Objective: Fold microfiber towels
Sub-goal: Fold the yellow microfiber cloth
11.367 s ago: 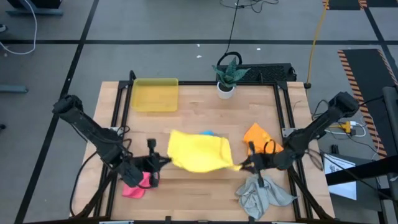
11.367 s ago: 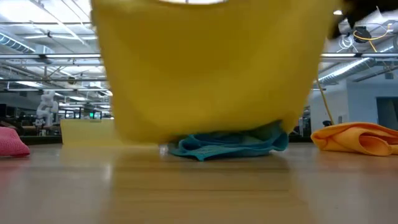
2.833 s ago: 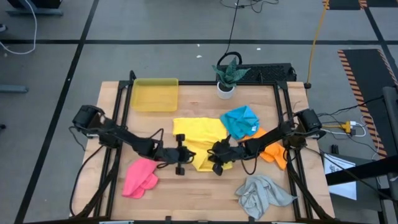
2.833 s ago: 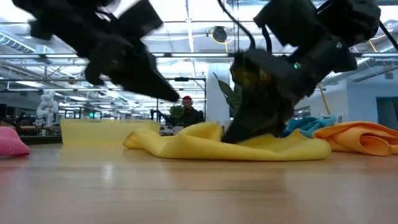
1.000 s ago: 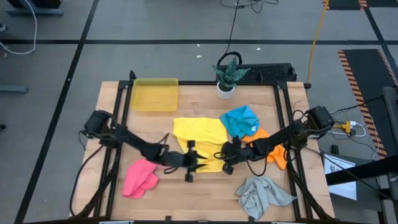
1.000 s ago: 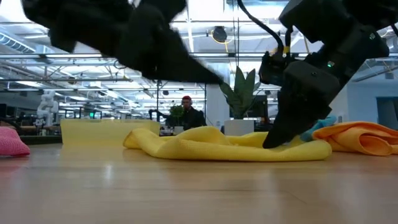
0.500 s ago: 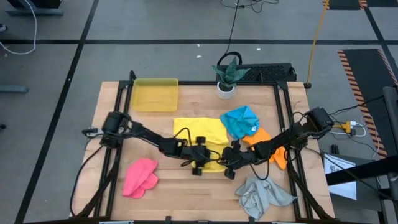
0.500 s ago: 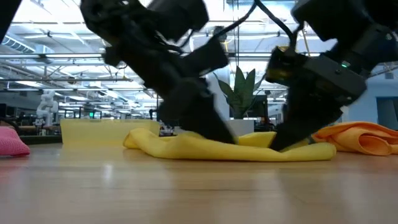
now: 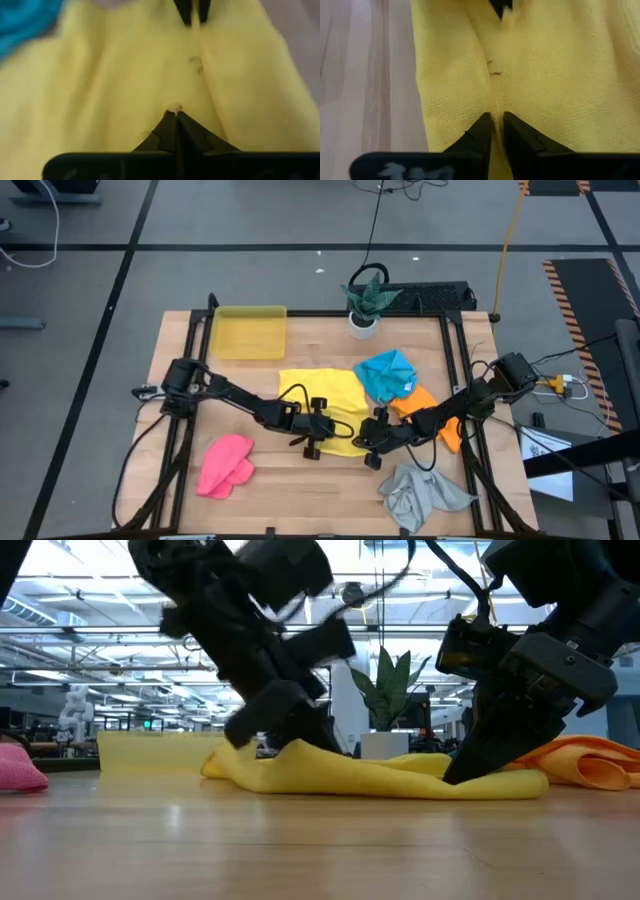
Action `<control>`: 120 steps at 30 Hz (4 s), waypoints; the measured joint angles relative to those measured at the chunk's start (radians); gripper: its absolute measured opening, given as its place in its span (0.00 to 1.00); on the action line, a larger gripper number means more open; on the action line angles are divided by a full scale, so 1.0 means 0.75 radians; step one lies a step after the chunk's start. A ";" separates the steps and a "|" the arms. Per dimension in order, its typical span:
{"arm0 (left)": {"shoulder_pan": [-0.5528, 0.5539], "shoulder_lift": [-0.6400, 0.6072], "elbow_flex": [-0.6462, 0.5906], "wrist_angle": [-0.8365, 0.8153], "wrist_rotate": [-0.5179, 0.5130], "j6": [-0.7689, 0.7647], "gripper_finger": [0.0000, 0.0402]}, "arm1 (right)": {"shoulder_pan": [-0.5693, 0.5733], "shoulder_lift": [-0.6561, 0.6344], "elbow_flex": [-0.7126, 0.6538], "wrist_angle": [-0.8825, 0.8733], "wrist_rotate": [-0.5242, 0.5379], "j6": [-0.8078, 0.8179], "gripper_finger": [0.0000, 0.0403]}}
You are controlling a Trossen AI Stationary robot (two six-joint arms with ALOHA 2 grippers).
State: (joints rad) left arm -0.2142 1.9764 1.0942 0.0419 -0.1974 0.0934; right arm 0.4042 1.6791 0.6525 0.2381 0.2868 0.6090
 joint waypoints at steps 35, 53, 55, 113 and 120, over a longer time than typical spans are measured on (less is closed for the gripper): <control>-0.704 -0.237 -0.132 -0.440 -0.923 -0.832 0.02 | 0.051 -0.182 -0.006 0.068 -0.144 -0.137 0.30; -0.708 -0.479 -0.133 -0.380 -0.275 -0.612 0.37 | 0.053 -0.153 -0.004 0.193 -0.139 -0.148 0.28; -0.706 -0.491 -0.133 -0.373 -0.342 -0.589 0.40 | 0.051 -0.153 -0.004 0.172 -0.116 -0.110 0.28; -0.631 -0.403 -0.491 0.298 0.437 -0.624 0.01 | 0.172 0.139 -0.004 0.419 -0.555 0.099 0.05; -0.650 -0.508 -0.491 0.300 0.341 -0.549 0.04 | 0.194 0.094 -0.005 0.538 -0.648 0.061 0.05</control>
State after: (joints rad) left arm -0.7015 1.5958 0.7263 0.2667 0.0587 -0.3180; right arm 0.5495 1.7493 0.6485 0.6419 -0.1992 0.6548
